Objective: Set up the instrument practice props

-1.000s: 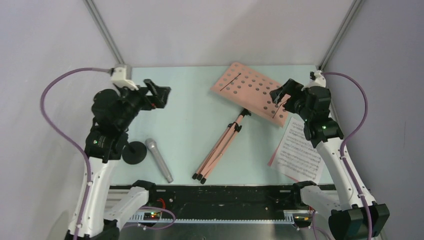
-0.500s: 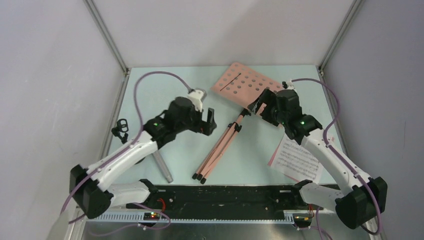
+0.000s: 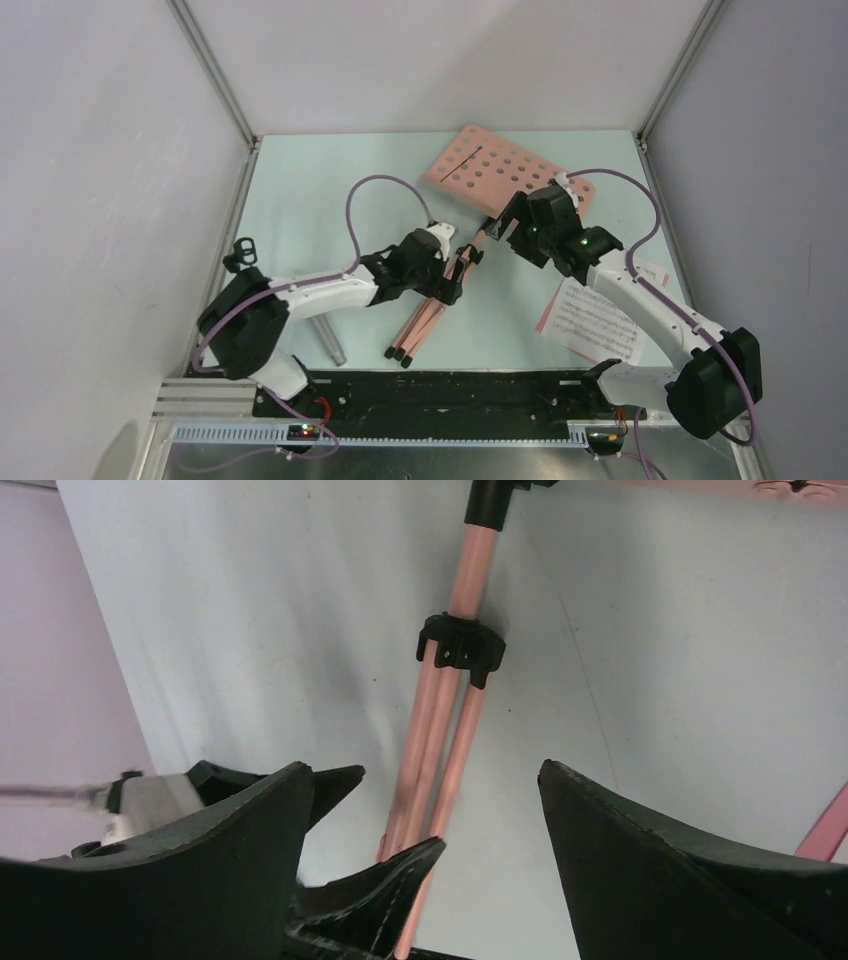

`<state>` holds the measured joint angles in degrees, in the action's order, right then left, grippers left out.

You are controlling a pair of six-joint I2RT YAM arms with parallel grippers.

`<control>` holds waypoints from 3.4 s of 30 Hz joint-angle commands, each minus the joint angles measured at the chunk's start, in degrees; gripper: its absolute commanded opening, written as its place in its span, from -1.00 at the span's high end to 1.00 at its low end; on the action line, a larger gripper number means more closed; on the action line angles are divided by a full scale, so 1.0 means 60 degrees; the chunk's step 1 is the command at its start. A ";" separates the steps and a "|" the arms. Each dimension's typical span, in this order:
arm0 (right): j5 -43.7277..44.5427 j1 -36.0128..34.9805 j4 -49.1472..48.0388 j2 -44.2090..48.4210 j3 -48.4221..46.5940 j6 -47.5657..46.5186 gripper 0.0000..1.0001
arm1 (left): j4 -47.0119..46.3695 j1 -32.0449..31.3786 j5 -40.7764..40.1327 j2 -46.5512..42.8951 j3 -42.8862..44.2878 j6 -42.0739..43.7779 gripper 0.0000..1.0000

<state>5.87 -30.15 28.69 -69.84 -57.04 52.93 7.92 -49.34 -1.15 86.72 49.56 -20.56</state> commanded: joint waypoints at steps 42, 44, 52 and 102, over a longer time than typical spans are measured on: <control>-0.1875 0.1248 -0.0971 0.3254 0.3627 0.0217 -0.78 | 0.2600 0.0043 0.1591 0.1742 0.4227 0.0124 1.00; -0.2022 0.1246 -0.1710 0.3297 0.4133 0.0601 -0.78 | 0.2773 0.0267 0.2043 0.1809 0.4468 -0.0087 1.00; -0.2176 0.1150 -0.3855 0.3320 0.5349 0.2144 -0.77 | 0.3259 0.0947 0.3913 0.1840 0.5246 -0.1123 1.00; -0.2719 0.0592 -1.0106 0.0079 0.5025 0.5392 -0.99 | 0.3307 0.1837 0.6283 0.1509 0.6707 -0.3261 1.00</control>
<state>-6.31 -27.22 -24.18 -64.34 -24.38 79.88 34.59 -38.06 27.83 101.97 84.44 -38.17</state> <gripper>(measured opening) 0.993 0.494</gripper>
